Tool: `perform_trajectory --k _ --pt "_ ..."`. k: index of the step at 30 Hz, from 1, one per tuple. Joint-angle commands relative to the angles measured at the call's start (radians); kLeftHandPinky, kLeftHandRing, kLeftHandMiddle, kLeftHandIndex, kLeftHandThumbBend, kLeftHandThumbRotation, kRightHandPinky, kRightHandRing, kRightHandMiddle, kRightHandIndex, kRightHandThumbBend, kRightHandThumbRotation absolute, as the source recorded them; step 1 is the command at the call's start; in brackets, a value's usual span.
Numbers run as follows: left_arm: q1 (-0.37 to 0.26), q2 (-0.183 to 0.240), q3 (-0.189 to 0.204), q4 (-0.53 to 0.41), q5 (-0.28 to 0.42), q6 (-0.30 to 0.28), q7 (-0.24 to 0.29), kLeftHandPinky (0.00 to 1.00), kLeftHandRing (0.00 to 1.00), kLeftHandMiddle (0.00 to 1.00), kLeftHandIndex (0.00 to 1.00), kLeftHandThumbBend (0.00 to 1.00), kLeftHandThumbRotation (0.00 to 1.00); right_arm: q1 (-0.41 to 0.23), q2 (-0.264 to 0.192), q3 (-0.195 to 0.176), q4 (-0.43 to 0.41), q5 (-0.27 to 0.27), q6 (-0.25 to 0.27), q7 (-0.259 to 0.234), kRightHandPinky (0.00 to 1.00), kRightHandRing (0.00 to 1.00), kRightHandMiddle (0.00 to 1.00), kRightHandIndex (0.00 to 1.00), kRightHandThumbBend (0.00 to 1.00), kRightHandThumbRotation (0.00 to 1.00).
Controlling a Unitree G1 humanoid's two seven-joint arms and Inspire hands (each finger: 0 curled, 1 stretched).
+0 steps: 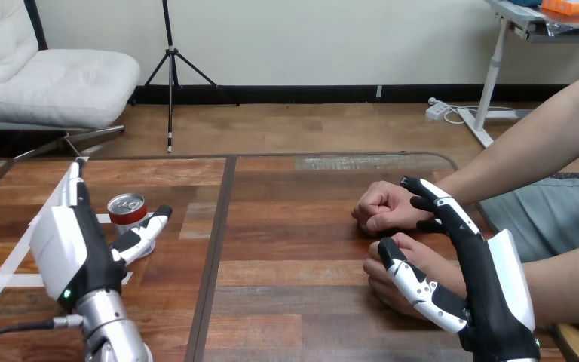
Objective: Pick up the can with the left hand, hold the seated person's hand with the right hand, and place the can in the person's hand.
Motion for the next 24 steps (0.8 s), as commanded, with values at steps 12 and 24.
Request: perform_trajectory --k 12,24 --pt "-0.171 0.019 -0.031 0.126 -0.009 0.043 -0.057 0.71 0.82 0.87 0.88 0.84 0.34 -0.053 -0.008 -0.011 -0.041 0.023 -0.006 0.008 0.74 0.84 0.87 0.84 0.46 0.48" --pt "-0.219 0.019 -0.038 0.183 -0.026 0.060 -0.093 0.72 0.82 0.87 0.88 0.83 0.32 -0.047 -0.011 -0.016 -0.048 0.011 -0.002 0.005 0.72 0.83 0.87 0.84 0.46 0.48"
